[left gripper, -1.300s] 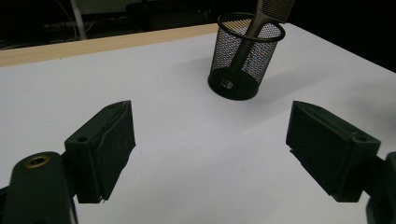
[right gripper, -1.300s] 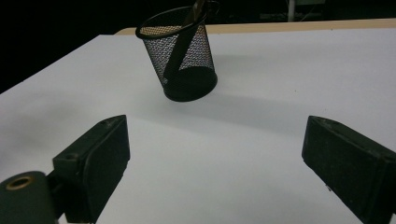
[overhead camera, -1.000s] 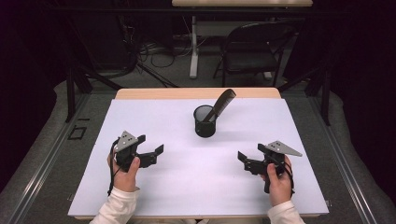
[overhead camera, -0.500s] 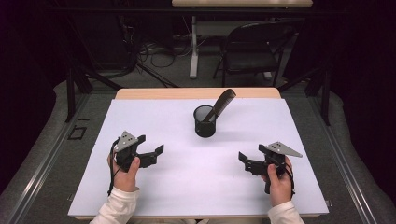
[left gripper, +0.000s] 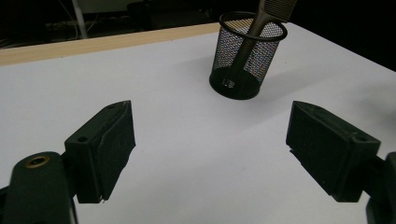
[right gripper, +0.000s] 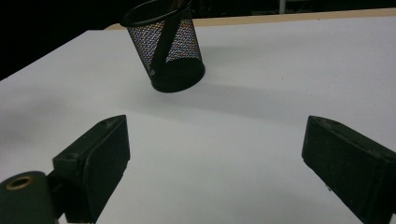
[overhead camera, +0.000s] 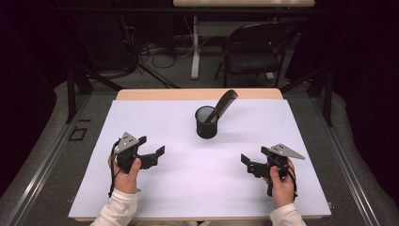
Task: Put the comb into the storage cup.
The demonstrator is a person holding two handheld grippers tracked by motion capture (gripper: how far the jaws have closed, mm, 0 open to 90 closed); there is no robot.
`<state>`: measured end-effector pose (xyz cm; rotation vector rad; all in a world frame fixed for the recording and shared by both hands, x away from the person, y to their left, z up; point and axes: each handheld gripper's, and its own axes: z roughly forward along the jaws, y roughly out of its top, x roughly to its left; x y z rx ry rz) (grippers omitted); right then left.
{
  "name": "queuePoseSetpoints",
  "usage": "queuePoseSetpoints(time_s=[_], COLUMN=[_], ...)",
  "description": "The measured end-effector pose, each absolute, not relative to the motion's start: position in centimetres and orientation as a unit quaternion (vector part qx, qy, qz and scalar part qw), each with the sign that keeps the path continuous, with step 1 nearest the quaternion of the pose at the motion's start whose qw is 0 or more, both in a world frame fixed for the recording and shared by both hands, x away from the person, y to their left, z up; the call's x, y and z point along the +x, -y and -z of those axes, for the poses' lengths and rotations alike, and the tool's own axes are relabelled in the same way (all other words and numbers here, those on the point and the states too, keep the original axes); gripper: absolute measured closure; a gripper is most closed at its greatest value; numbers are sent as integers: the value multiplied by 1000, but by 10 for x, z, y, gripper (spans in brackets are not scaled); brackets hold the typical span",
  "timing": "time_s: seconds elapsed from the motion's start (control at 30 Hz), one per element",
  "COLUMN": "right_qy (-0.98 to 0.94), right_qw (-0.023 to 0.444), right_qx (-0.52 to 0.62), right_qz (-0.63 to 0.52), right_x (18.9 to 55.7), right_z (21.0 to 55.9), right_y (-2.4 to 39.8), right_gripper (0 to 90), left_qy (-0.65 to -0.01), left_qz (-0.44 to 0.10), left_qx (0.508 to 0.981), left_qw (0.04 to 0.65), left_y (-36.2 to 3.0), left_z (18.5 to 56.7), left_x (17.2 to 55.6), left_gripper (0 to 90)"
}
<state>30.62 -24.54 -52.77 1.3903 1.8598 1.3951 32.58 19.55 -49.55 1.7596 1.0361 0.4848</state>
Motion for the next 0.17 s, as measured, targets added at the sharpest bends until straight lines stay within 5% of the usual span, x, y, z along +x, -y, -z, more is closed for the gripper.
queuePoseSetpoints(time_s=[0.17], right_qy=[-668], right_qw=[214], right_qx=[503], right_qz=[-505], right_x=[306], right_z=[529], right_y=[246], right_gripper=[75], left_qy=[-428], left_qz=[-201], left_qx=[726], left_qw=[499], left_y=[-197], left_z=[495], left_x=[326], left_gripper=[158])
